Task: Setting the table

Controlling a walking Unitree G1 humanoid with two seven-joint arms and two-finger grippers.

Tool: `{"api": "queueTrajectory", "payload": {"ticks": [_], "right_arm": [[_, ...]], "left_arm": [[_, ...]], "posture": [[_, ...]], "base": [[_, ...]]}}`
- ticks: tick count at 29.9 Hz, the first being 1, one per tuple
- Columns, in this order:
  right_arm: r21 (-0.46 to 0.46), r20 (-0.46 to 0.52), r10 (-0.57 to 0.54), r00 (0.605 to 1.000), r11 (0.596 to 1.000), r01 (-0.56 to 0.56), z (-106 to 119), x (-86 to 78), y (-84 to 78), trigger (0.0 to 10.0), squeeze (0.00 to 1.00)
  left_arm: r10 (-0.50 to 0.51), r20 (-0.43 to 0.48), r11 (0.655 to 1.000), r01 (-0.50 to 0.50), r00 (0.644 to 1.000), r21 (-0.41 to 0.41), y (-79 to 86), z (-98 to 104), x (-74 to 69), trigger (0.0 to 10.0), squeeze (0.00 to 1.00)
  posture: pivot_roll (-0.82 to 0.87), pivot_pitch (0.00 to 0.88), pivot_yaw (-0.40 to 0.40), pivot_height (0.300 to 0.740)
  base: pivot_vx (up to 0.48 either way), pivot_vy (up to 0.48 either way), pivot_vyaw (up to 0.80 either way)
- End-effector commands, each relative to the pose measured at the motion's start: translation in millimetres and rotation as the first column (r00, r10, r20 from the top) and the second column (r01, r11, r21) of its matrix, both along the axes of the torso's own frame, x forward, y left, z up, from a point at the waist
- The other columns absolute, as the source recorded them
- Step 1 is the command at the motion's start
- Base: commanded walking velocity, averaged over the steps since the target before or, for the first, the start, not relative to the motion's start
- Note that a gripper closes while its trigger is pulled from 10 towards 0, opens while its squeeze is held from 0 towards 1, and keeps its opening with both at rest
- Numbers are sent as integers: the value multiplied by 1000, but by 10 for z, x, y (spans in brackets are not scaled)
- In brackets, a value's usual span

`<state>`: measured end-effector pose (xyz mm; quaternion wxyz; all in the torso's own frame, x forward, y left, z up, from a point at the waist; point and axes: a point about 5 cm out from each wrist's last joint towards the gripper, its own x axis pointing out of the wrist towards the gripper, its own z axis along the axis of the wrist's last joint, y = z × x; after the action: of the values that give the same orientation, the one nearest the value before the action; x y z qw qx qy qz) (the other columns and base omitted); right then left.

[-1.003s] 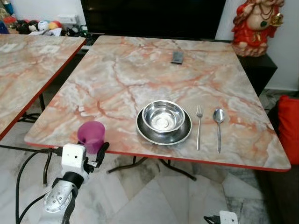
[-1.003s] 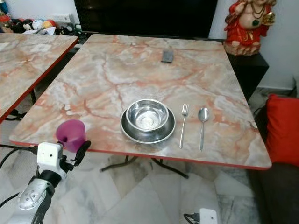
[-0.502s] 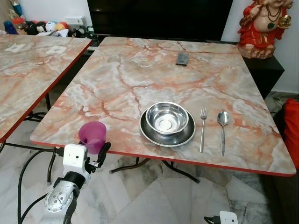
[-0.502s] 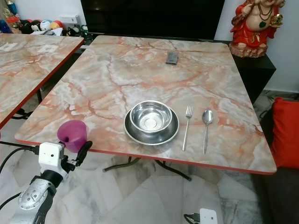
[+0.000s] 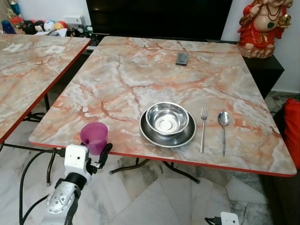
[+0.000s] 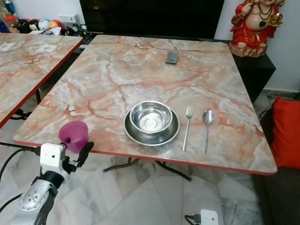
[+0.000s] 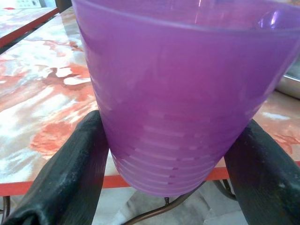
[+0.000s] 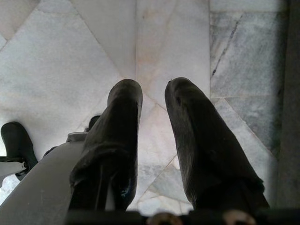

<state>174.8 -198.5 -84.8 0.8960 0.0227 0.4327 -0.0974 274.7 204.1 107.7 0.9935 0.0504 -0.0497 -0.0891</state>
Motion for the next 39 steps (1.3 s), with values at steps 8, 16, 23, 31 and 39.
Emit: {"api": "queueTrajectory", "payload": {"ticks": [8,16,23,31,39], "right_arm": [[-1,-33,-4,999,1000,4,-34,-68,-7,10000,0],[-3,-32,-2,999,1000,2,-33,-65,-3,10000,0],[1,-32,-13,999,1000,13,-35,-66,5,10000,0],[-2,-23,-7,1000,1000,7,-24,-47,1,10000,0],[-3,-16,-2,1000,1000,2,-16,-28,4,10000,0]], "left_arm": [[-8,6,1000,8,1000,-4,-12,24,-9,10000,0],[-10,5,1000,10,1000,-8,-23,23,-11,10000,0],[-12,8,1000,12,1000,-11,-21,25,-11,10000,0],[-13,11,1000,13,1000,-12,-28,33,-9,10000,0],[-18,17,1000,18,1000,-18,-36,63,-9,10000,0]], "posture": [[-12,98,-13,740],[-11,101,-14,740],[-11,105,-12,740],[-10,109,-13,740],[-8,110,-14,740]], "base": [[0,0,-679],[92,0,0],[288,0,0],[319,0,-605],[199,0,0]]}}
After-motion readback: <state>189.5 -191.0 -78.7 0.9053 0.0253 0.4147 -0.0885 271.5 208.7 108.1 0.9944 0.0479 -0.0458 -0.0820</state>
